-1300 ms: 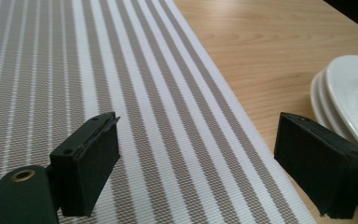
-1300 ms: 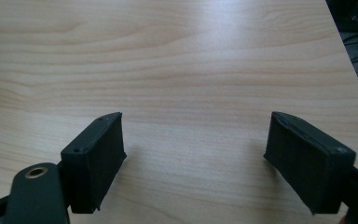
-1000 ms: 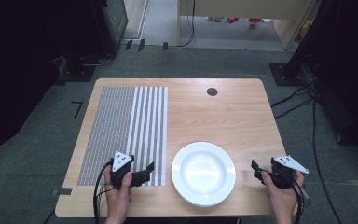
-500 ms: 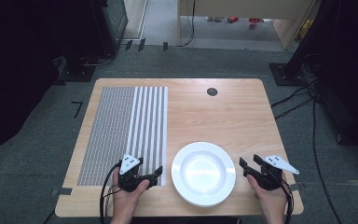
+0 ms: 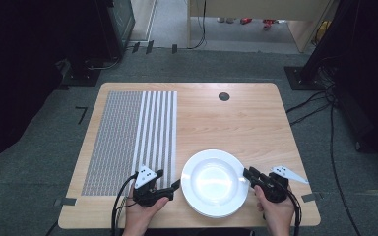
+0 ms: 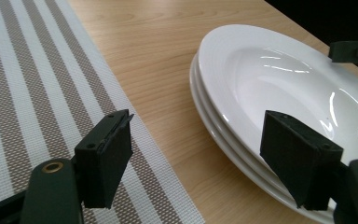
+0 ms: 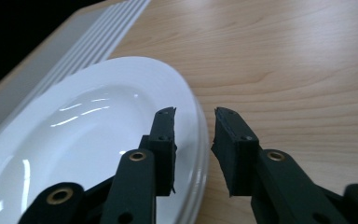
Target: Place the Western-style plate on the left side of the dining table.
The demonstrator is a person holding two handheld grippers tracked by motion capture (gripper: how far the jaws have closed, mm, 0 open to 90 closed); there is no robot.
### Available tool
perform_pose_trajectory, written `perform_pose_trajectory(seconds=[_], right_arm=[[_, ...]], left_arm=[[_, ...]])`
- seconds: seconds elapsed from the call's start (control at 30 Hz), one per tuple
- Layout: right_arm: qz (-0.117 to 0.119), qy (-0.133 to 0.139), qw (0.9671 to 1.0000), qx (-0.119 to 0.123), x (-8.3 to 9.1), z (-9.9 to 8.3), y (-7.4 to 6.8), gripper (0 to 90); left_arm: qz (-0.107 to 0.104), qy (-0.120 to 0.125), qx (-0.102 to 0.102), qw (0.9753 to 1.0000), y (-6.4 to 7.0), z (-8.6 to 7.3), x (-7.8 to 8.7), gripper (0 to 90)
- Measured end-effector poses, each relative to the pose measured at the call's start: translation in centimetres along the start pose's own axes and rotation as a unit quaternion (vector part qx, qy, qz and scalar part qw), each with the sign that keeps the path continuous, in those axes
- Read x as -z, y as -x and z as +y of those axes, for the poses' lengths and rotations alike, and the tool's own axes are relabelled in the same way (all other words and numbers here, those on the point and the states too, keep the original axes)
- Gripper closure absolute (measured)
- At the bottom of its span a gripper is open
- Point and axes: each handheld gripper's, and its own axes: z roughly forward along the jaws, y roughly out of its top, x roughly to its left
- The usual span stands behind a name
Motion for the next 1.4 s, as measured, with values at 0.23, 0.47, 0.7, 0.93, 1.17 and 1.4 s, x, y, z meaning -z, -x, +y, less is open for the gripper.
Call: perform_pose_trajectory(seconds=[0.23,0.47,0.7,0.93,1.17,1.4], right_arm=[[0.016,-0.003,0.9987,-0.048,0.0,-0.4,0.4,78.5],[0.035,-0.015,0.9938,-0.105,0.3,-0.3,0.9,82.4],[0.048,-0.014,0.9900,-0.132,0.4,-0.5,1.2,82.4],[0.063,-0.014,0.9854,-0.157,0.4,-0.6,1.4,82.0],[0.094,-0.013,0.9760,-0.196,0.1,-0.8,1.6,81.0],[0.115,0.010,0.9793,-0.166,-0.2,-1.0,1.6,80.0]], left_arm=[[-0.019,-0.010,0.002,0.9998,0.8,-0.3,-0.4,36.1],[-0.051,-0.028,0.011,0.9982,1.4,-0.7,-1.2,45.9],[-0.082,-0.042,0.024,0.9955,1.7,-0.9,-1.9,48.3],[-0.069,-0.038,0.025,0.9965,1.8,-0.8,-2.0,50.2],[-0.061,-0.033,0.026,0.9973,2.0,-0.8,-2.0,52.5],[-0.062,-0.027,0.027,0.9974,1.9,-0.6,-1.8,52.5]])
